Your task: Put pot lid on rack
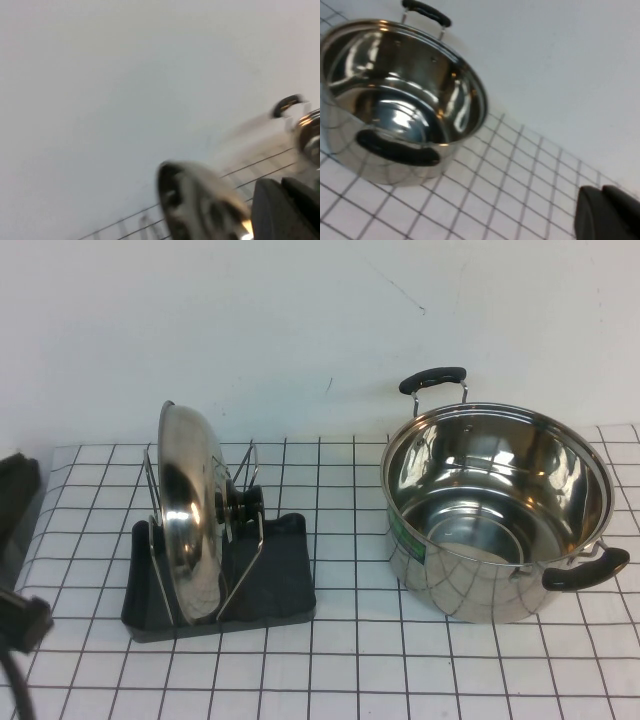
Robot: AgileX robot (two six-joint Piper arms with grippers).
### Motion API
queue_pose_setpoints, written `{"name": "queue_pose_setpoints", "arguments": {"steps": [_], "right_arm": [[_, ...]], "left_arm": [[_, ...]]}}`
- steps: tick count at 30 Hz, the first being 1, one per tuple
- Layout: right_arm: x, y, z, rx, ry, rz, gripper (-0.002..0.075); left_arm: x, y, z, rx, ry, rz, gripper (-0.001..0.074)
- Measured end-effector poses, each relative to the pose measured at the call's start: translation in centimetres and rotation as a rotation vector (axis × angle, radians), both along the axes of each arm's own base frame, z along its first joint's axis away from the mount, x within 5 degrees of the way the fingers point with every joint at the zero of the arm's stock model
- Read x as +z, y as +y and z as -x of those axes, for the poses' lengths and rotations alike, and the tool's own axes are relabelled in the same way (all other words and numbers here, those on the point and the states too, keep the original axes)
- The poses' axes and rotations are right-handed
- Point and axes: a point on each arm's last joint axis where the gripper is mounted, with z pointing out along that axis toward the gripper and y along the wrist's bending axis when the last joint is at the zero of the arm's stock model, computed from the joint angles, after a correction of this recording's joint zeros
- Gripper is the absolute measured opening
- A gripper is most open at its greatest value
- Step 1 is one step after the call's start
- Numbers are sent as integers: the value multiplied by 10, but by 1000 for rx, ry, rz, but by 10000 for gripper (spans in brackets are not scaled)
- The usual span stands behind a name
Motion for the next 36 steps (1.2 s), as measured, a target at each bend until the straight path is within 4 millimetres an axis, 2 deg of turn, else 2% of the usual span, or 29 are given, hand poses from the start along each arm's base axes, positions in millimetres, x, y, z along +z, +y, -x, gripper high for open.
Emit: {"name": "queue_pose_setpoints", "arguments": {"steps": [4, 8, 13, 18, 30, 36], "right_arm": [[-37, 6, 14, 77, 26, -119, -1], [-69, 6, 21, 105, 63, -114, -1], [-87, 6, 23, 109, 98, -106, -1], [-97, 6, 23, 106, 137, -92, -1], [-102, 4, 25, 94, 195, -77, -1], [-103, 4, 26, 91, 210, -74, -1]], "left_arm": [[4, -14, 16, -149, -25, 3, -1], [4, -18, 20, -208, -22, 0, -1], [4, -19, 21, -214, -22, -3, -1], [4, -19, 21, -214, -22, -3, -1], [3, -20, 22, -229, -20, -3, -1], [-8, -18, 30, -219, -31, -11, -2]]}}
